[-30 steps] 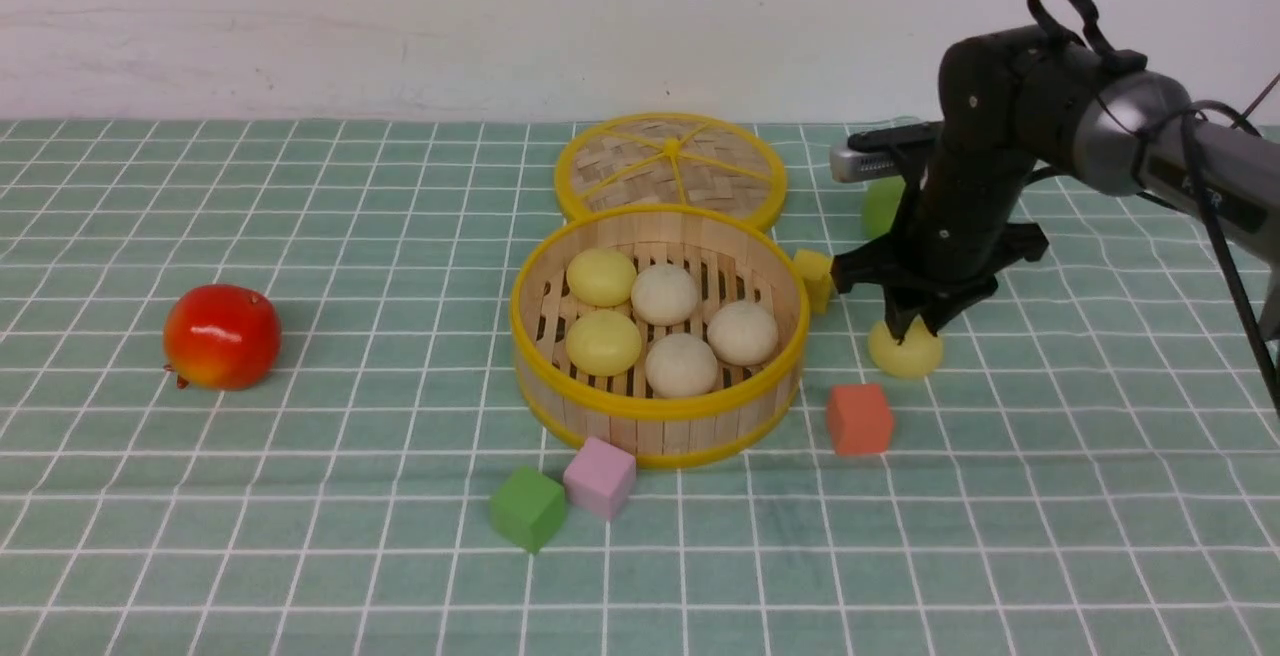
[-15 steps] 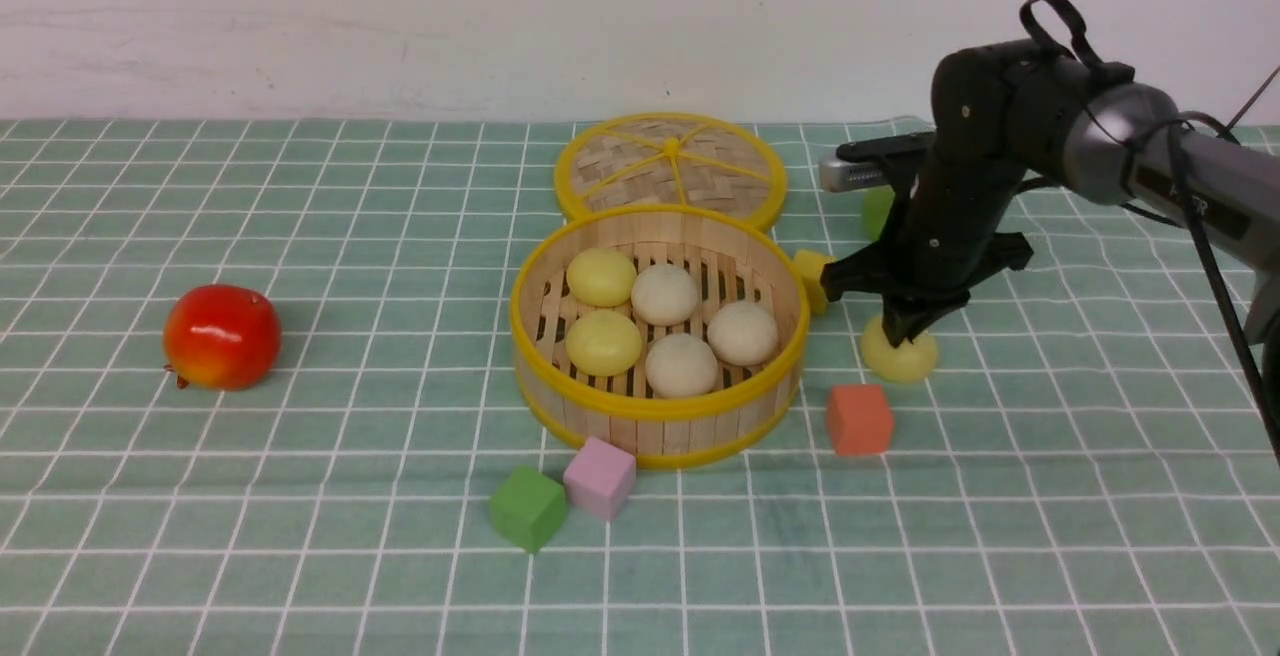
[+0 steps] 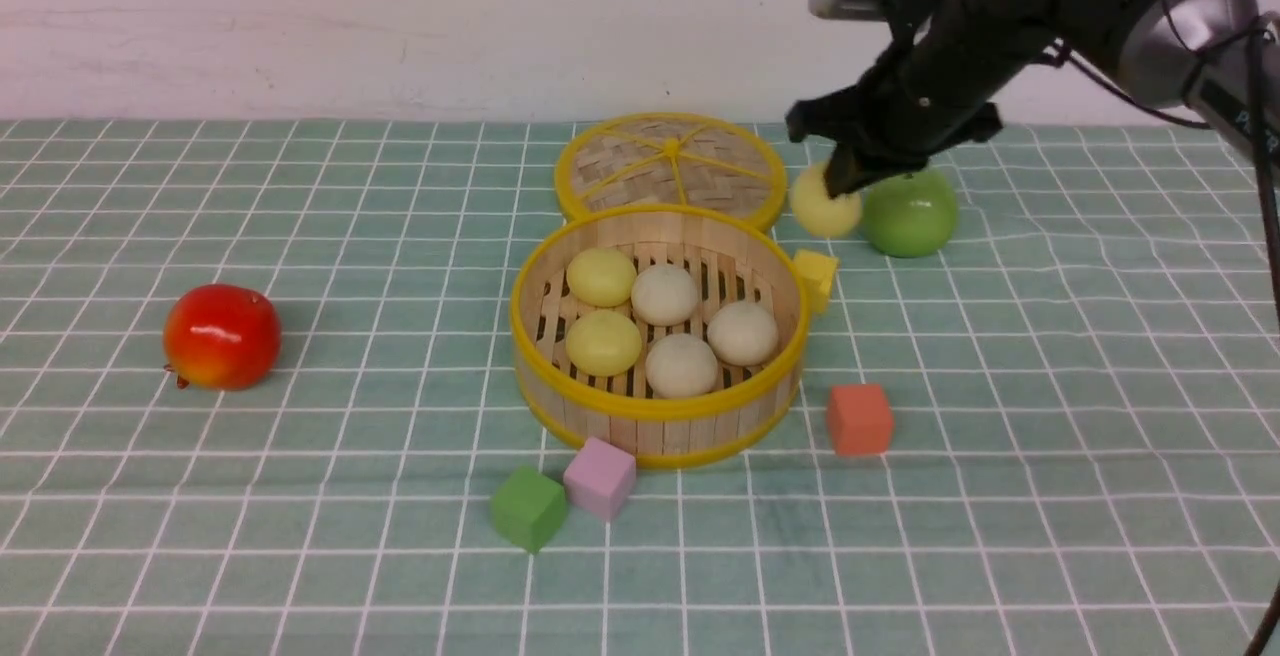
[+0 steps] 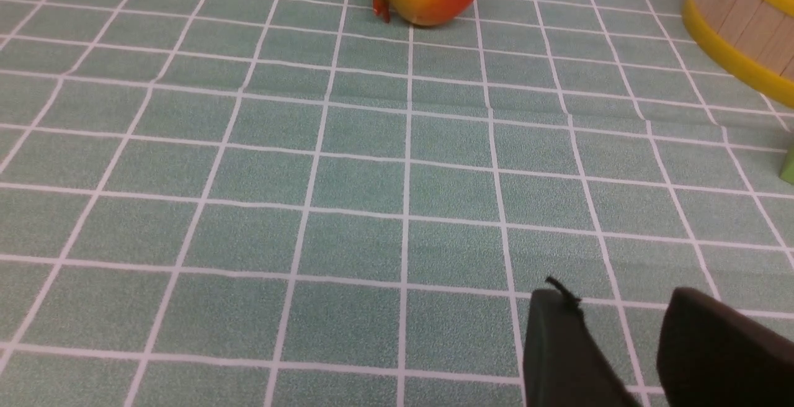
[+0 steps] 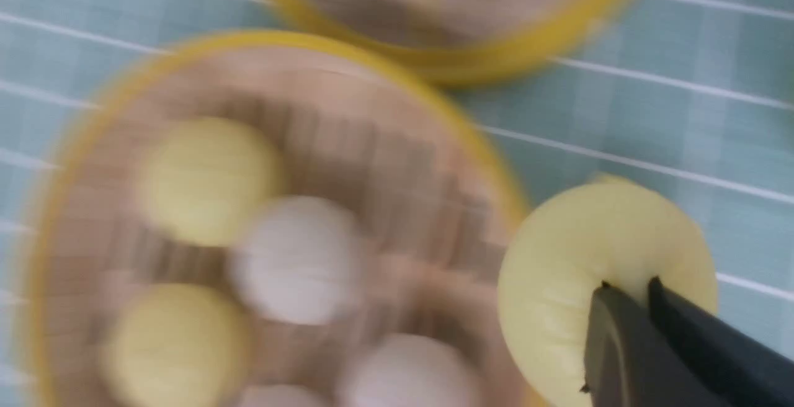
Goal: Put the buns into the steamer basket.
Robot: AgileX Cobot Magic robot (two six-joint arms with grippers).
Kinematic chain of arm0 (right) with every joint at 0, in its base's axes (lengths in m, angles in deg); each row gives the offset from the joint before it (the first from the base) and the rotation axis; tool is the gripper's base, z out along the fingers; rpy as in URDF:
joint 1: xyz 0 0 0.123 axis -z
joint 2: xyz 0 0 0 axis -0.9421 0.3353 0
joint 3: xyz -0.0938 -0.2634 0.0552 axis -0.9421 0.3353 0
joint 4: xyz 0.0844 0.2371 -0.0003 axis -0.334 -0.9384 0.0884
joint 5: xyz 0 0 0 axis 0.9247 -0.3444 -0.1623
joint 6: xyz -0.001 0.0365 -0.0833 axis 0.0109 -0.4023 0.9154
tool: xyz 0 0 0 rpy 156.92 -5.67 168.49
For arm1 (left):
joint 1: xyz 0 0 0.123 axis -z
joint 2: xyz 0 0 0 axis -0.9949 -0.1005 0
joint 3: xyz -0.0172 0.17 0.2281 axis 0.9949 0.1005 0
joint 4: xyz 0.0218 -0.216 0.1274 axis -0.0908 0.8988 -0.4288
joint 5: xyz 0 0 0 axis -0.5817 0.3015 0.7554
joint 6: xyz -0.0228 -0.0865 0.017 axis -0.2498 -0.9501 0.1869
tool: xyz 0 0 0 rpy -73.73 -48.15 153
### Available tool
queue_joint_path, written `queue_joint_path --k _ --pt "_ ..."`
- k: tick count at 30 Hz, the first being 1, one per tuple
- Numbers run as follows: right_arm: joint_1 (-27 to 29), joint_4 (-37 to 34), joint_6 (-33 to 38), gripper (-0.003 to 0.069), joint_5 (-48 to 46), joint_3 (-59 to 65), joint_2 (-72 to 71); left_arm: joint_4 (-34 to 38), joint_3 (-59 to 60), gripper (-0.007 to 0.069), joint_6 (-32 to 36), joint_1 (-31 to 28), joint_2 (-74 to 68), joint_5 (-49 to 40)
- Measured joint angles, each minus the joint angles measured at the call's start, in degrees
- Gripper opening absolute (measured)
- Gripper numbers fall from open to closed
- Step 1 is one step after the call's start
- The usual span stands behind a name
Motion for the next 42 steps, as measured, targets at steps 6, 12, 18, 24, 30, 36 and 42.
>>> queue_joint_path --k 6,12,18,24,30,36,42 --pt "-1.04 -7.81 6.20 -0.0001 2.71 0.00 3.02 0.00 0.00 0.0237 0.00 0.00 0.00 0.00" --pt "-2.08 -8.54 8.20 0.0000 3.69 0.00 7.44 0.00 0.00 0.0237 0.00 0.00 0.00 0.00" --pt "-2.66 -5.39 8.28 0.0048 5.29 0.00 8.20 0.00 0.00 0.0237 0.00 0.00 0.00 0.00" --pt "-3.42 -4.25 8.28 0.0266 4.75 0.00 7.48 0.00 0.00 0.0238 0.00 0.00 0.00 0.00" --pt "-3.01 -3.51 8.32 0.0425 -0.03 0.00 1.58 0.00 0.00 0.0238 0.00 0.00 0.00 0.00" --pt "-0.22 1.17 7.51 0.0329 -4.65 2.43 -12.16 0.00 0.00 0.0238 0.00 0.00 0.00 0.00" --pt "0.18 8.37 5.38 0.0042 -5.19 16.07 -28.11 0.00 0.00 0.0238 0.00 0.00 0.00 0.00"
